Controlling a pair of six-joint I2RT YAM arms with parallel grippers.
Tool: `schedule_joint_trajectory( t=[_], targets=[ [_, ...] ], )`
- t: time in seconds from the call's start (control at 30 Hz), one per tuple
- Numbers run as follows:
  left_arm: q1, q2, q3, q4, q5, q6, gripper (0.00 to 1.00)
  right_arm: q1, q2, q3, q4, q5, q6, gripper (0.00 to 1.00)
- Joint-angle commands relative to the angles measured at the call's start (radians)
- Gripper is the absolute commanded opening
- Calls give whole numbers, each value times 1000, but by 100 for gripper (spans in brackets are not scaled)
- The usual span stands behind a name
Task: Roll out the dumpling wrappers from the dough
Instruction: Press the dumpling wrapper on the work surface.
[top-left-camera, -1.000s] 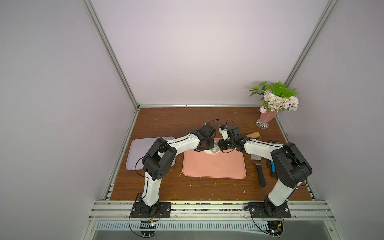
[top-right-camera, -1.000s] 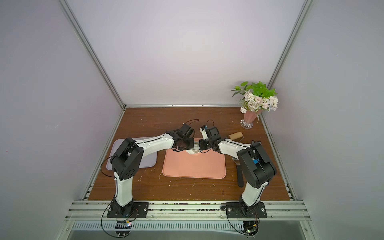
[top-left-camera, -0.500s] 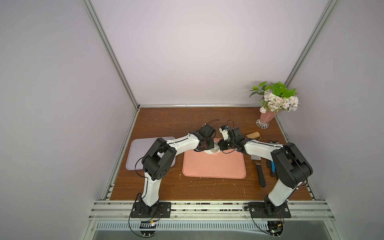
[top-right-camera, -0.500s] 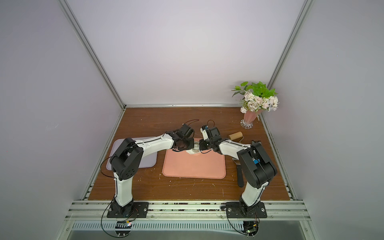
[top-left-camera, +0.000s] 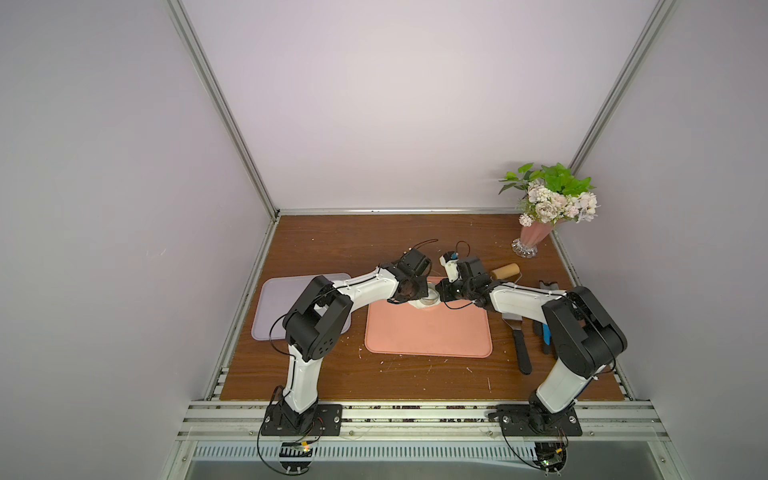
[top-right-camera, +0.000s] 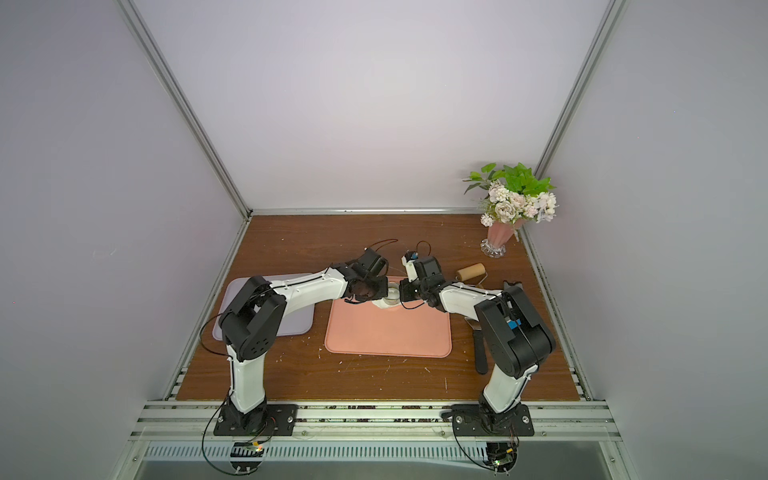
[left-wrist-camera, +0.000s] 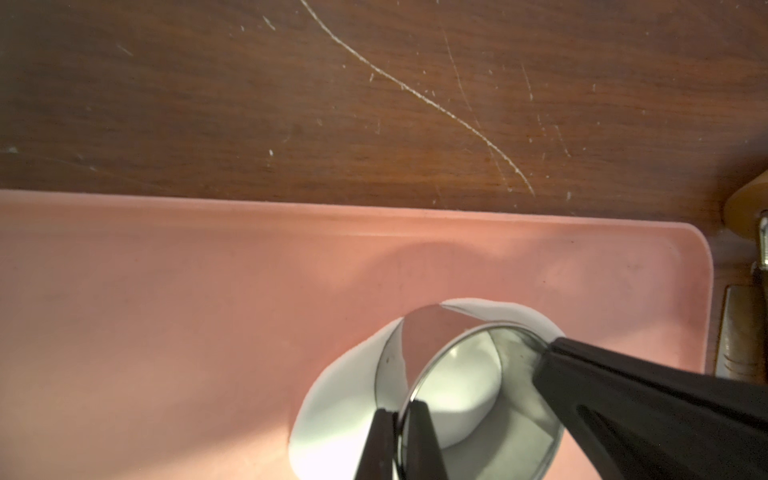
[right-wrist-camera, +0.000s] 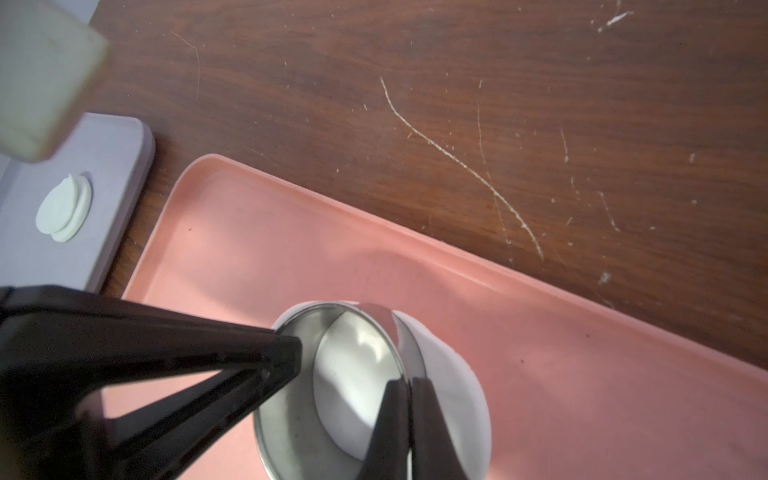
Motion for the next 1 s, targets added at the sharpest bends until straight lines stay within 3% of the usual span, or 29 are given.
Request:
schedule_joint_trajectory(
  t=[0.0,0.47,0.97],
  targets=[
    [9,62,-70,-199,-16,21,0,-25,77,-71,-190,106,-7,0],
    [7,63,20,-250,-44,55,0,-24,24,13,-232,80,5,0],
    [-2,91,70,-279,-54,71,0,-25,-5,108,-257,63,7,14]
  ],
)
